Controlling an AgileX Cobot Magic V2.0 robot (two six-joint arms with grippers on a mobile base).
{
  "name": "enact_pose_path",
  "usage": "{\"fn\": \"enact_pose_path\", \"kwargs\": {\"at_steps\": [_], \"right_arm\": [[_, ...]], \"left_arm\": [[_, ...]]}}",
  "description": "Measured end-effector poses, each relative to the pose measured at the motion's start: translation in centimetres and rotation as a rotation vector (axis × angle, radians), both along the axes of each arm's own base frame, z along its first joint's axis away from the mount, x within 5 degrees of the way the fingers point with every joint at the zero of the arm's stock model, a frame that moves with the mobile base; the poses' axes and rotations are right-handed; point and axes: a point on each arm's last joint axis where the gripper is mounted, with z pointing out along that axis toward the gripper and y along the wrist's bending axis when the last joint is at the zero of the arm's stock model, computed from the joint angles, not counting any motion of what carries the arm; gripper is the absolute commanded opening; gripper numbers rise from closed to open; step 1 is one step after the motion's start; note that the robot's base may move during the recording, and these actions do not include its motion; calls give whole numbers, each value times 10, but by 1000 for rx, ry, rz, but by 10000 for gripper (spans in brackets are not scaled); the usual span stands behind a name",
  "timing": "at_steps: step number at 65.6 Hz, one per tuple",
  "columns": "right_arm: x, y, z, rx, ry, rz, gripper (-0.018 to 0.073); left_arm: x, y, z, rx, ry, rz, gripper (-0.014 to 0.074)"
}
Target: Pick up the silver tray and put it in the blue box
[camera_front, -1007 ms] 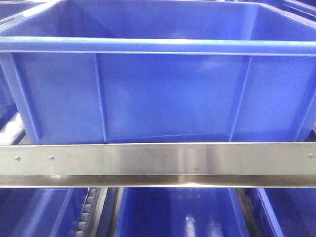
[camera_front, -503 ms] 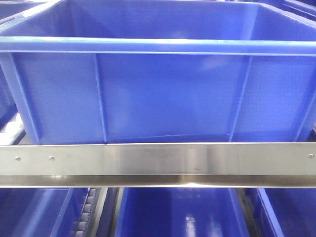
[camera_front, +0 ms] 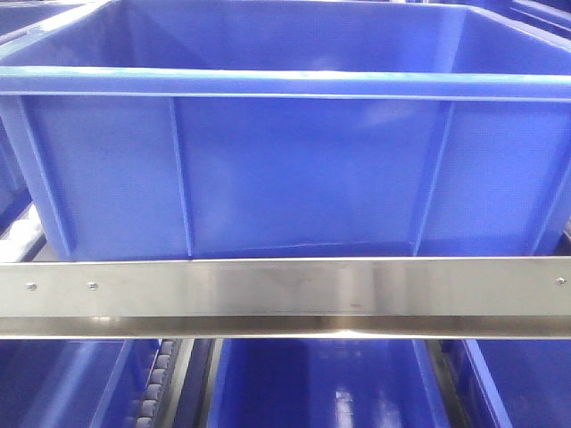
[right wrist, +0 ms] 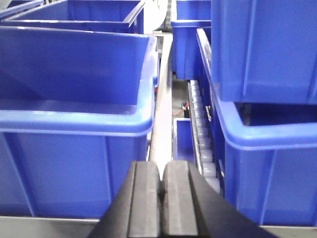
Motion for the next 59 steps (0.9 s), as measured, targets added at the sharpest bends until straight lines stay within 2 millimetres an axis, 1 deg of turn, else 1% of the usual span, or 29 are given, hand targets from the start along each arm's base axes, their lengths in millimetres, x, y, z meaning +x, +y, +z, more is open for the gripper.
{"fn": "enact_pose_path", "kwargs": {"at_steps": [5,8,20,53,59], "right_arm": [[-2,0,-8,2,-10,0,49],[-2,0,-9,3,-23,1,49],[-2,0,-6,3,-57,4,49],[-2,0,-6,2,-57,3,49],[-2,0,-6,2,-57,3,49]], "left_arm": [[0,0,0,0,0,0,-95],[0,0,0,-1,-2,-2,-95],[0,0,-1,0,0,-2,-95],[0,0,-1,0,0,-2,-95],[0,-1,-3,13,2,-3,-95]]}}
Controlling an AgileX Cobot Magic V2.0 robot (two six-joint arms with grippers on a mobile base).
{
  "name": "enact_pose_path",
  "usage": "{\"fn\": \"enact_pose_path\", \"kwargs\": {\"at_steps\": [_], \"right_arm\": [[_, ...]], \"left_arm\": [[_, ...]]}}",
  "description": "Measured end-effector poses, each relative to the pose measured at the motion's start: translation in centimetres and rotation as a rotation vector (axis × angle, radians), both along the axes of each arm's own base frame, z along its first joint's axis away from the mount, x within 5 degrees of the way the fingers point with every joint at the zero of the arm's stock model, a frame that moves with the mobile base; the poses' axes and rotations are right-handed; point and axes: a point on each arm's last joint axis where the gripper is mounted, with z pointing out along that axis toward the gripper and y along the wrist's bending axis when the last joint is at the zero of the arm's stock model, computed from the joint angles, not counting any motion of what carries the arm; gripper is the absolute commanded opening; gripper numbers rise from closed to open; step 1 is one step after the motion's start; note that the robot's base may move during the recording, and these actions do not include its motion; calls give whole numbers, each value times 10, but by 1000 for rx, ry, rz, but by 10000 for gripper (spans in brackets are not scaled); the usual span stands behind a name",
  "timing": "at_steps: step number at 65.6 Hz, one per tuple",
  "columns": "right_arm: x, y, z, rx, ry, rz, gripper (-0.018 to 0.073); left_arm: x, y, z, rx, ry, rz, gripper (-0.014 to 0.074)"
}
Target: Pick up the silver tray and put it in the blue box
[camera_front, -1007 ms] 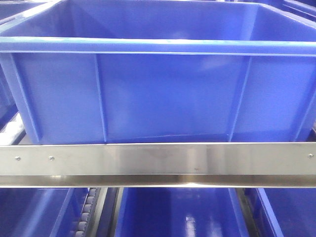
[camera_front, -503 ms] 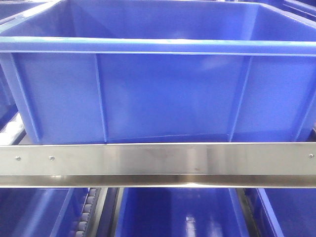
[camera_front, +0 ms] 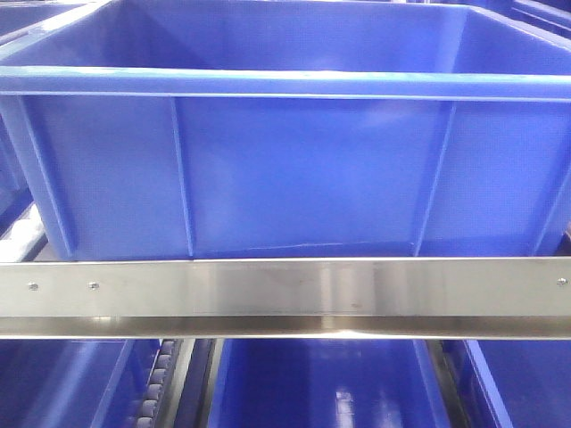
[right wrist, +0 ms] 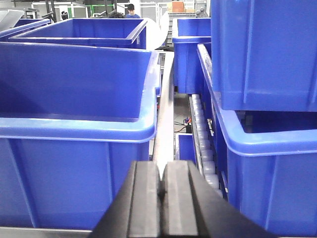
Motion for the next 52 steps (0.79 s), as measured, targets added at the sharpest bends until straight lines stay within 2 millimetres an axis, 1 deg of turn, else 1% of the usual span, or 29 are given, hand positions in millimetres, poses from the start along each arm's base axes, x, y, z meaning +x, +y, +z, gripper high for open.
{"fn": "enact_pose_path", "kwargs": {"at_steps": [7,13,22,31,40,52], "right_arm": [[0,0,0,0,0,0,49],[0,0,0,0,0,0,49],[0,0,0,2,0,0,49],[0,0,0,2,0,0,49],[0,0,0,2,0,0,49],[0,0,0,2,0,0,49]], "left_arm": [[-1,6,-3,8,16,46,-95],[-10,17,-7,76,11,118,-95],[-22,24,-21,146,-47,188,-96],[-23,26,-43,121,-96,297,-97],[-17,30,-68,98,-82,386,-97],[-15,31,-94,90,-86,407,-97]]}}
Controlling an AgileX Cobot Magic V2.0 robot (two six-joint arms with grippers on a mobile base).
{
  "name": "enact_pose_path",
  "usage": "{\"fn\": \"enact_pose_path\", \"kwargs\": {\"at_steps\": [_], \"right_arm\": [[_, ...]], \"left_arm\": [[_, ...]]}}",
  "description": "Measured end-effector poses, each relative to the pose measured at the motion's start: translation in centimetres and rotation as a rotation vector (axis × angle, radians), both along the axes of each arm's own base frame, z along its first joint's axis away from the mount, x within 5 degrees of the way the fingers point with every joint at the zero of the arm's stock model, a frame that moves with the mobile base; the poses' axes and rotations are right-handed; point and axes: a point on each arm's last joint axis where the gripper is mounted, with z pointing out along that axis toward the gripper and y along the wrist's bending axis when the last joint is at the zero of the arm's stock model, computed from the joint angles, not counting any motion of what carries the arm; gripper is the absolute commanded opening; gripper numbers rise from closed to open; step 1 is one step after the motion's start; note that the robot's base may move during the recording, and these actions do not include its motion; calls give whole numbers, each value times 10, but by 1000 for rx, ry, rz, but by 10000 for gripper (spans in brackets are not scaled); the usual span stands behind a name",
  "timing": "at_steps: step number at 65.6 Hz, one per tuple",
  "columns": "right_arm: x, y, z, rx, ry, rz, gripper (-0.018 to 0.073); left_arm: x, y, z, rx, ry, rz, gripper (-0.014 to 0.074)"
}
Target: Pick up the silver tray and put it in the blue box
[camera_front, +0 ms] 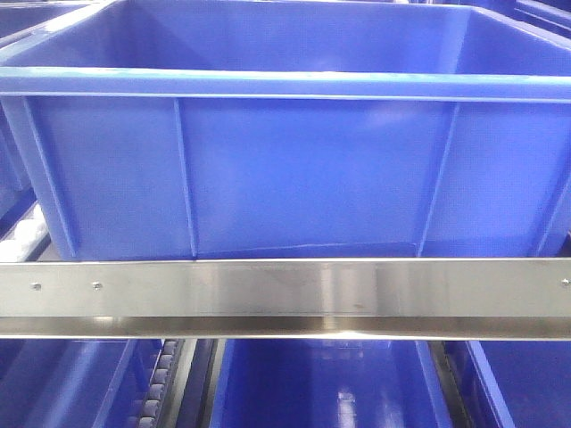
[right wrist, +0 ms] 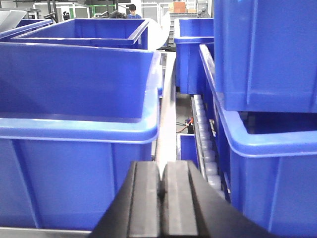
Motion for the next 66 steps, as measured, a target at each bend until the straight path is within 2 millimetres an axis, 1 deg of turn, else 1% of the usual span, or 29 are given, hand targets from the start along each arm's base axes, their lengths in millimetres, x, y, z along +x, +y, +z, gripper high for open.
{"fn": "enact_pose_path", "kwargs": {"at_steps": [3,15,66], "right_arm": [[0,0,0,0,0,0,49],[0,0,0,0,0,0,49],[0,0,0,0,0,0,49]], "left_arm": [[0,0,-2,-2,-6,1,-97],[0,0,3,-1,-59,4,-97],[0,0,3,-2,-63,4,-98]]}}
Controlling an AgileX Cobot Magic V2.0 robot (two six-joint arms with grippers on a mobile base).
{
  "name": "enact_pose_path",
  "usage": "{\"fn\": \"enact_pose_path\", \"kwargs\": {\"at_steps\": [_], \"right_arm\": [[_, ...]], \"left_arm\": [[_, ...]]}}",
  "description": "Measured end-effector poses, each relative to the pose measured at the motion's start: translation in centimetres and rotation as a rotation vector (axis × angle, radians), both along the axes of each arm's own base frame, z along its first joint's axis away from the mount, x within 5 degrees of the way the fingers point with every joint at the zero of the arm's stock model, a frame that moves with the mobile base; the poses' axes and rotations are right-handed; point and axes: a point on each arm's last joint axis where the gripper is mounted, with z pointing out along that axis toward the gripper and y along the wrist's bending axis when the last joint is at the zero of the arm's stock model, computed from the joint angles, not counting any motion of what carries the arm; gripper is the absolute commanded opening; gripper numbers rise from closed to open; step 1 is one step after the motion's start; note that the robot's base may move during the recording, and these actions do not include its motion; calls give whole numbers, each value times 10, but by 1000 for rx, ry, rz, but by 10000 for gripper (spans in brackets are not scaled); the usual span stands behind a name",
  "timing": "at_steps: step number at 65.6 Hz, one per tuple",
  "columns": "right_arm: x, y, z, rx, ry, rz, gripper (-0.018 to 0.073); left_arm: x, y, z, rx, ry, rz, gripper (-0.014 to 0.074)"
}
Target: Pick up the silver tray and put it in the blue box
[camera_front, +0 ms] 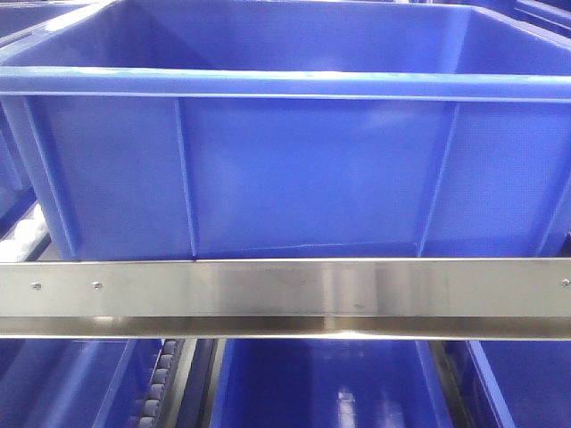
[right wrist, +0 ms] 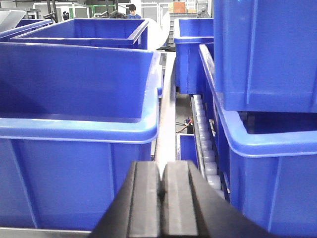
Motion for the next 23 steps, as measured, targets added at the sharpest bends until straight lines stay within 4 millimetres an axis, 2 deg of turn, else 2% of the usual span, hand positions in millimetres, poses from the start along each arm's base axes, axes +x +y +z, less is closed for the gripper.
{"fn": "enact_pose_path", "kwargs": {"at_steps": [23], "right_arm": [[0,0,0,0,0,0,49]], "left_arm": [[0,0,0,0,0,0,-98]]}}
